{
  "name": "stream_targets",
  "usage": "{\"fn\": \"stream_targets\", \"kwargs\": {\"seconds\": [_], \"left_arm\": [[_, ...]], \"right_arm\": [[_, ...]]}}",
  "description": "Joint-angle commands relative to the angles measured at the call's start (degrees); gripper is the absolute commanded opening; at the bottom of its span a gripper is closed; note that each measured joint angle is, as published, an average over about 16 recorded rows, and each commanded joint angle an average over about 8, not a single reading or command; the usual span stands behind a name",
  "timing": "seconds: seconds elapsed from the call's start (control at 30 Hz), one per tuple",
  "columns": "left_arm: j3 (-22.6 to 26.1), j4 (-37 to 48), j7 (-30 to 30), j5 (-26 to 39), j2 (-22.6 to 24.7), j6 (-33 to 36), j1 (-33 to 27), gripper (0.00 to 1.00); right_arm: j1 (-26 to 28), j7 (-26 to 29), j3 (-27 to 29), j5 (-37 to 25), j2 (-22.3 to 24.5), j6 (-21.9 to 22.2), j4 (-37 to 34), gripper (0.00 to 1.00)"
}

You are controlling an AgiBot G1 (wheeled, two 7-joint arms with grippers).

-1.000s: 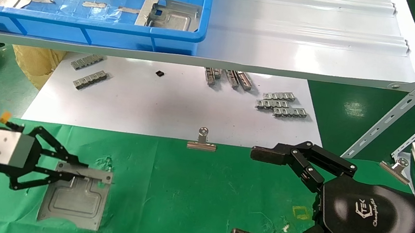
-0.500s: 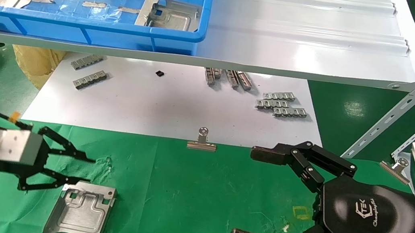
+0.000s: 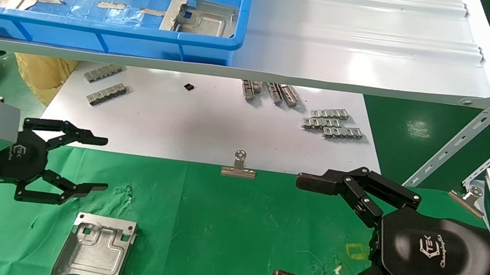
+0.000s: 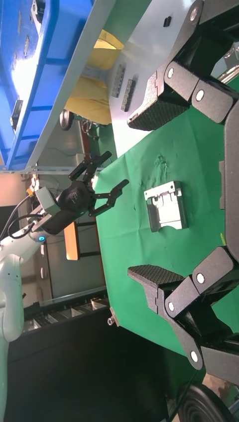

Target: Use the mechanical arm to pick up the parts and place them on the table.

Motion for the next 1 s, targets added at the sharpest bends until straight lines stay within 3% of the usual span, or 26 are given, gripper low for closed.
{"fn": "stream_targets", "kwargs": {"seconds": [0.03, 0.37, 1.0], "left_arm": [[-0.14, -0.15, -0.33, -0.8, -0.25, 0.05, 0.52, 1.0], [-1.46, -2.25, -1.28, 0.0, -0.17, -0.24, 1.08, 1.0], [-13.52, -20.11, -14.64, -3.01, -2.45, -2.12, 11.76, 1.0]], "right_arm": [[0.0, 0.0, 0.0, 0.0, 0.0, 0.0, 0.0, 1.0], [0.0, 0.0, 0.0, 0.0, 0.0, 0.01, -0.01, 1.0], [0.0, -0.01, -0.01, 0.0, 0.0, 0.0, -0.01, 1.0]]}}
